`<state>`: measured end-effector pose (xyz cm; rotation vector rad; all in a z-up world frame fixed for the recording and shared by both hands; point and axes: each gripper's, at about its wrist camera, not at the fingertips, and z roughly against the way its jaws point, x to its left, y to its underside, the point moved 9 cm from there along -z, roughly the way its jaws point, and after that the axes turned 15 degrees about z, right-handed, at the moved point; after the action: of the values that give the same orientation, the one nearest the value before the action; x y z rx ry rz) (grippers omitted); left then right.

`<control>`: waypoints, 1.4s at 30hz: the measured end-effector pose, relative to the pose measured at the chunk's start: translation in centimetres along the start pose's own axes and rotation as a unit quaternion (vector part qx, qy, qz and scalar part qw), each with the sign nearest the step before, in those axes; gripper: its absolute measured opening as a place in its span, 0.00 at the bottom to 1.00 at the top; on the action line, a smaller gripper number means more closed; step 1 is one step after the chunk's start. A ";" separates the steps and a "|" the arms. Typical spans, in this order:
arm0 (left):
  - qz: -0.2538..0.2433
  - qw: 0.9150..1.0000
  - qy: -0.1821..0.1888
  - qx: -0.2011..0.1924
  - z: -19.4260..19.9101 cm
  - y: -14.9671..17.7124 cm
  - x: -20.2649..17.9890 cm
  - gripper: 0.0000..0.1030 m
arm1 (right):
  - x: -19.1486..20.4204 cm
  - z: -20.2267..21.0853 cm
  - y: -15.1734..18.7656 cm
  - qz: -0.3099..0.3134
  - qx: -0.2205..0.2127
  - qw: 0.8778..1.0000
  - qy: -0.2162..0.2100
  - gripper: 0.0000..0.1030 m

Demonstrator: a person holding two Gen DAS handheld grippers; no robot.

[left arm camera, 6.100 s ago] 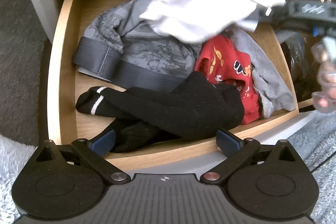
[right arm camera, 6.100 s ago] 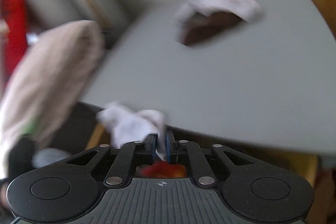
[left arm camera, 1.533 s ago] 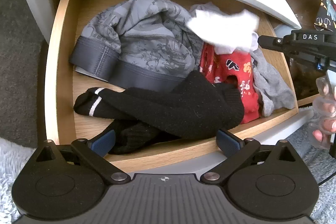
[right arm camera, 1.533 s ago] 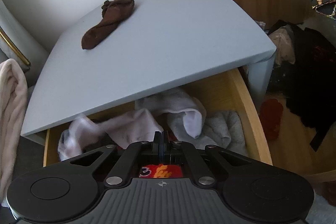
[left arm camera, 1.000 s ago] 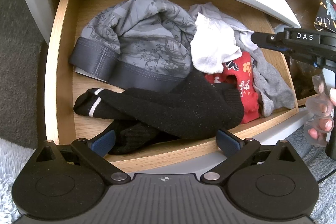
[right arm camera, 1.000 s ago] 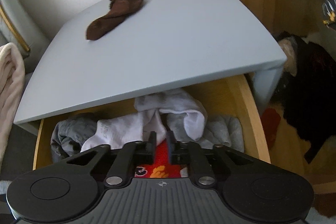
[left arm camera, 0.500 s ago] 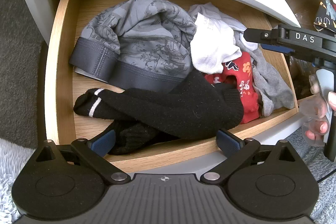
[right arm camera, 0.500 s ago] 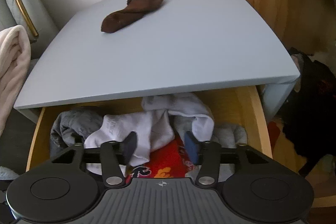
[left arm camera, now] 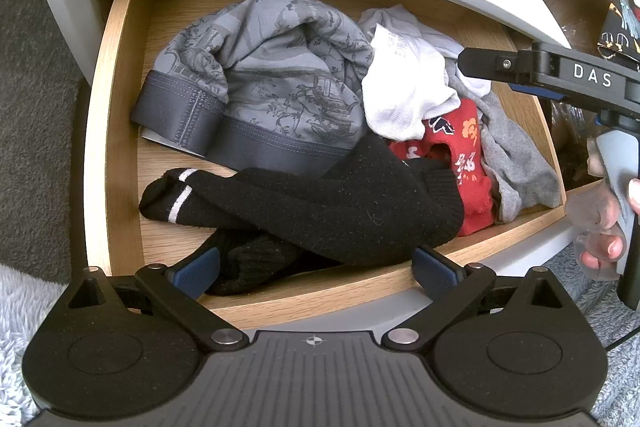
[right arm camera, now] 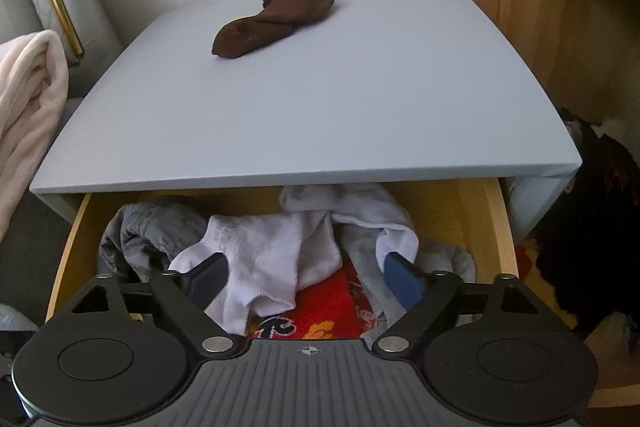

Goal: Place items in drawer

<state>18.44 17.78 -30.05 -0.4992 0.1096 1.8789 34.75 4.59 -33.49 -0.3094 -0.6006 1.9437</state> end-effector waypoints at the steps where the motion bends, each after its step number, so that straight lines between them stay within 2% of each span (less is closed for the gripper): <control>1: 0.000 1.000 0.000 0.000 0.0 0.0 0.0 1.00 | 0.0 0.0 0.0 0.001 0.001 1.000 0.000 0.86; 13: 0.000 1.000 0.000 0.000 0.0 0.0 0.0 1.00 | 0.0 -0.1 0.1 0.005 0.006 1.000 0.008 0.99; 20: 0.000 1.000 0.000 0.000 -0.1 0.0 0.0 1.00 | 0.1 -0.1 -0.1 0.014 0.010 0.999 0.028 0.99; 24: 0.000 1.000 0.000 0.000 -0.1 0.0 0.0 1.00 | 1.1 0.4 -0.6 0.039 -0.006 0.999 0.023 1.00; 34: 0.000 1.000 0.001 0.001 -0.1 0.0 0.0 1.00 | 2.7 1.6 -1.8 0.013 -0.049 0.997 -0.050 1.00; 42: 0.000 1.000 0.001 0.001 -0.1 -0.1 0.0 1.00 | 4.7 3.9 -3.8 0.050 -0.126 0.988 -0.080 1.00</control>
<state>18.53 17.76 -30.14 -0.4994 0.1124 1.8788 33.75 9.08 -27.91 -0.3488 -0.9550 2.0039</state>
